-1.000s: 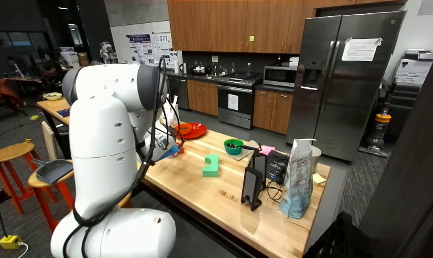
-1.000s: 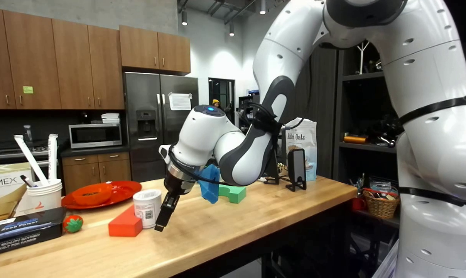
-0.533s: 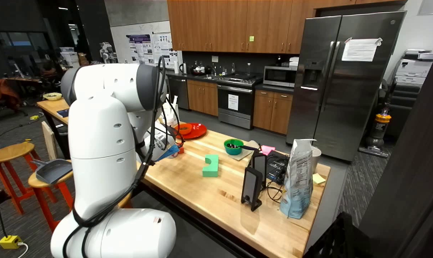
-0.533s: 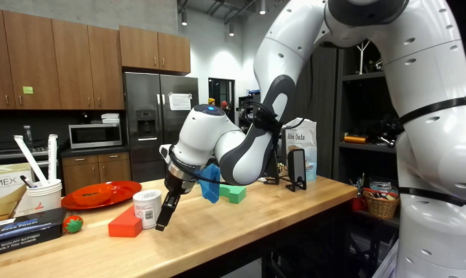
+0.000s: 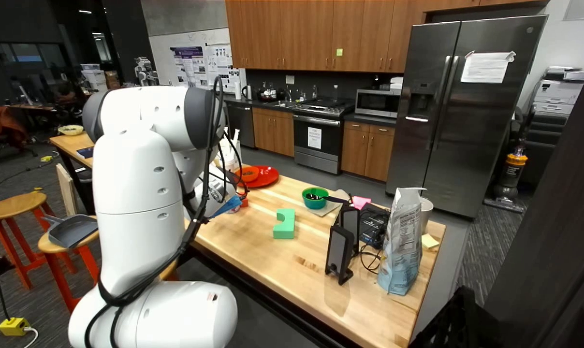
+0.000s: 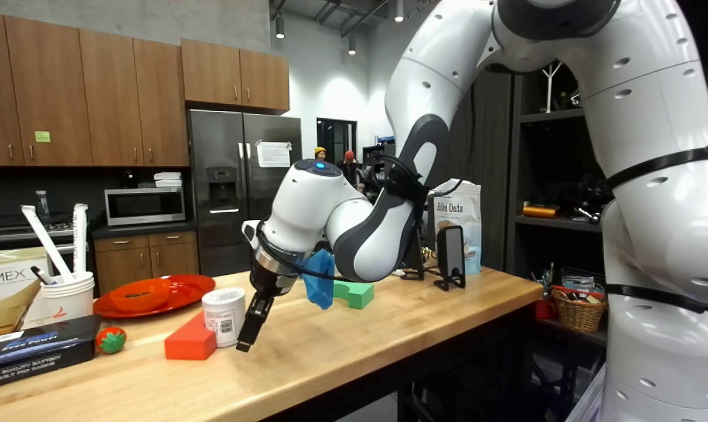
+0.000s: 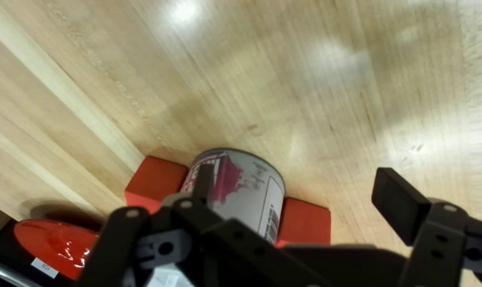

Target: Push the tin to the left

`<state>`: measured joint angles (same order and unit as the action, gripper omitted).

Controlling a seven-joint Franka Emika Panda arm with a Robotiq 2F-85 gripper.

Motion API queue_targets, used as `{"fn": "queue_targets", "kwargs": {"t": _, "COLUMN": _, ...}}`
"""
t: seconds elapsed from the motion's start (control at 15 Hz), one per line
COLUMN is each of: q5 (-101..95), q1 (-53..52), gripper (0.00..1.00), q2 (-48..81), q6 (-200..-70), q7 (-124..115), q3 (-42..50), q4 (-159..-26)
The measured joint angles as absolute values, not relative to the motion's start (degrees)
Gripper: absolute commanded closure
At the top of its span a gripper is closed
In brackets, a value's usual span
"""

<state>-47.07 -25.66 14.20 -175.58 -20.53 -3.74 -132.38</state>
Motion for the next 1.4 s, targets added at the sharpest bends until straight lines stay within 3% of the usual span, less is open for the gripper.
{"fn": "queue_targets", "kwargs": {"t": 1.4, "q5": -47.9, "q1": -28.1, "gripper": 0.00, "q2": 14.2, "q6": -171.5, "q7": -32.3, "q3": -2.0, "q4": -130.5}}
